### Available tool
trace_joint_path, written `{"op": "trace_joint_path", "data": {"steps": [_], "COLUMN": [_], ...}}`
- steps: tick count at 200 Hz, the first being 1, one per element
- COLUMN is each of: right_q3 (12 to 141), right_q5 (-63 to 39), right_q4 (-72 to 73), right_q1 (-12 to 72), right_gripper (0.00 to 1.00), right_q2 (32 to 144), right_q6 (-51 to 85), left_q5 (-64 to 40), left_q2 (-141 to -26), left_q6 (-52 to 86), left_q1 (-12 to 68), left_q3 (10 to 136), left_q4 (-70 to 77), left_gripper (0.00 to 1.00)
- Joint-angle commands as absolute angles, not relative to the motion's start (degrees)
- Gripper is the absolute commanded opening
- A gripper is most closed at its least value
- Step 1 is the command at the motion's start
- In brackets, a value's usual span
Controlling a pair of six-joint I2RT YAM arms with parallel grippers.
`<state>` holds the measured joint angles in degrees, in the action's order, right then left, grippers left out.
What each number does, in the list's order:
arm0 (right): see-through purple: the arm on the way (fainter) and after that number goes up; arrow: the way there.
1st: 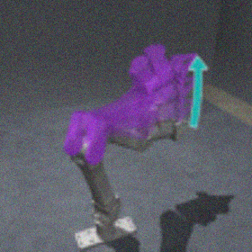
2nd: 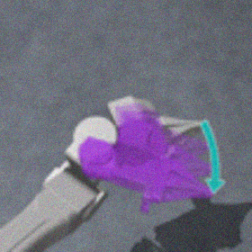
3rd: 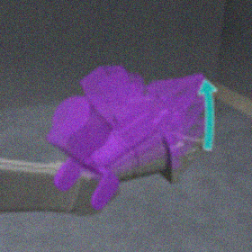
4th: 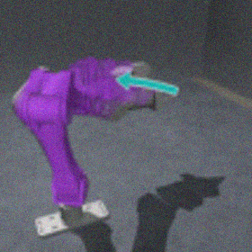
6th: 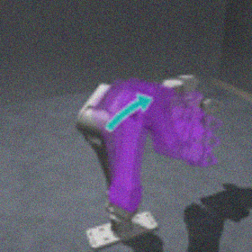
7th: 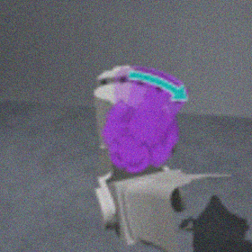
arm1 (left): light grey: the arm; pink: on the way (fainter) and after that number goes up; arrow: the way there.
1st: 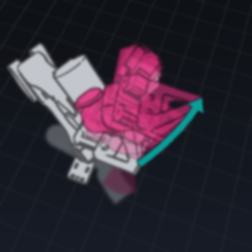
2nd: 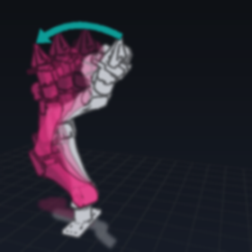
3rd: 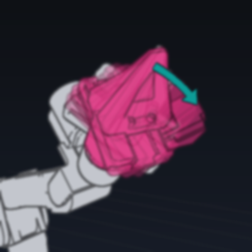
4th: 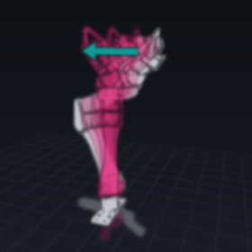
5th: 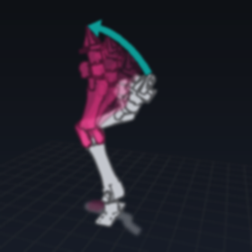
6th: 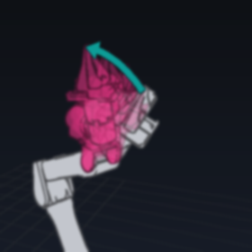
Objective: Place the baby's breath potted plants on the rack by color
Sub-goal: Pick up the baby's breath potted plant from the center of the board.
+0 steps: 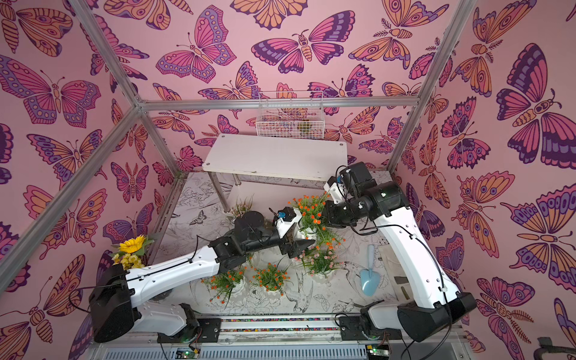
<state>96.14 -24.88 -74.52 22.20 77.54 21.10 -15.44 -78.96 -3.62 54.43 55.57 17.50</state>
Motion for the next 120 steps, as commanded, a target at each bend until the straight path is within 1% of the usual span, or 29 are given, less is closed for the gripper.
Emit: {"op": "trace_joint_path", "data": {"steps": [1, 53, 120], "right_q3": [95.9, 94.5, 92.9], "right_q5": [-31.3, -32.5, -35.1], "right_q4": [-70.8, -70.0, -67.7], "right_q1": [22.8, 22.8, 22.7], "right_gripper": [0.0, 0.0, 0.0], "right_q2": [76.3, 76.7, 76.4], "right_q6": [22.2, 21.5, 21.6], "left_q5": [-16.3, -15.6, -13.2], "left_q2": [-80.1, -79.4, -76.6], "left_q6": [-4.2, -4.4, -4.4], "left_q1": [55.2, 55.3, 55.2], "left_q3": [57.1, 56.1, 53.2], "left_q4": [19.6, 20.0, 20.6], "left_gripper": [0.62, 0.53, 0.45]}}
